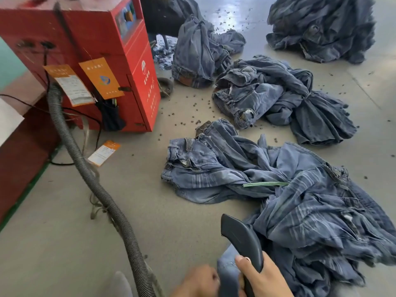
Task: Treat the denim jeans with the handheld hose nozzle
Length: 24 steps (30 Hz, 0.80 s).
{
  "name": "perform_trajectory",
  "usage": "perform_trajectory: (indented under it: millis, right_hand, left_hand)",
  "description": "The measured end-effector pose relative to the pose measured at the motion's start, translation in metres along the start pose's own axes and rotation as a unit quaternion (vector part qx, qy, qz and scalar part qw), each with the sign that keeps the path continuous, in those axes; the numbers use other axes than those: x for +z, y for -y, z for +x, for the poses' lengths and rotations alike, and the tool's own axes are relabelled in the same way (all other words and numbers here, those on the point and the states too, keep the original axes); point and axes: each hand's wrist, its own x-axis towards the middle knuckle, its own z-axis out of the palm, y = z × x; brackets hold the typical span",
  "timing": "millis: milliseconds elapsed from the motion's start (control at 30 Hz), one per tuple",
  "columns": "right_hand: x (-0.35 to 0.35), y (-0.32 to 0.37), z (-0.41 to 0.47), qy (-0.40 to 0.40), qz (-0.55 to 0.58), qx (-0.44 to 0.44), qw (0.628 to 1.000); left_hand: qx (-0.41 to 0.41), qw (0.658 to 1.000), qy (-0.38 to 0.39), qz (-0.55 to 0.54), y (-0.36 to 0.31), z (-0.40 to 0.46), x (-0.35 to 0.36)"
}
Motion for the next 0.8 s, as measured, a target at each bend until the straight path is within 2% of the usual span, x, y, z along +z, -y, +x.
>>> perform_trajectory:
  millis: [33, 133, 233, 367, 500, 533, 600, 667, 733, 800]
  right_hand:
    - [0.001, 0.002, 0.002, 0.005, 0.027, -0.012, 1.0]
    - [0.005, 0.009, 0.001, 0.006, -0.008, -0.038, 0.999]
    - [0.008, 0.019, 0.0, 0.01, -0.002, -0.033, 0.999]
    - [0.01, 0.037, -0.003, 0.021, 0.032, -0.037, 0.999]
    - [0.003, 0.048, 0.005, 0.047, 0.021, -0.058, 0.997]
    - [0.001, 0.049, 0.006, 0.059, 0.04, -0.054, 0.996]
    - [0.003, 0.05, 0.004, 0.069, 0.079, -0.046, 0.993]
    - [0.007, 0.052, 0.001, 0.076, 0.081, -0.049, 0.993]
    - [0.016, 0.057, -0.003, 0.086, 0.09, -0.048, 0.991]
    - [0.022, 0.065, -0.014, 0.113, 0.108, -0.053, 0.986]
  left_hand:
    - [-0.007, 1.0, 0.017, -0.015, 0.005, -0.013, -0.02]
    - [-0.008, 0.999, -0.031, -0.02, 0.013, -0.032, -0.076]
    - [-0.002, 0.999, -0.025, -0.021, 0.002, -0.042, -0.093]
    - [0.003, 0.997, -0.012, -0.077, 0.003, -0.055, -0.101]
    - [0.001, 0.999, -0.004, -0.05, -0.011, -0.07, -0.111]
    - [0.006, 0.996, 0.01, -0.085, -0.02, -0.077, -0.112]
    - [-0.006, 0.97, 0.07, -0.232, -0.033, -0.098, -0.109]
    - [-0.003, 0.947, 0.1, -0.306, -0.05, -0.119, -0.101]
    - [0.051, 0.966, 0.038, -0.249, -0.06, -0.139, -0.099]
    - [0.076, 0.976, 0.008, -0.203, -0.061, -0.152, -0.105]
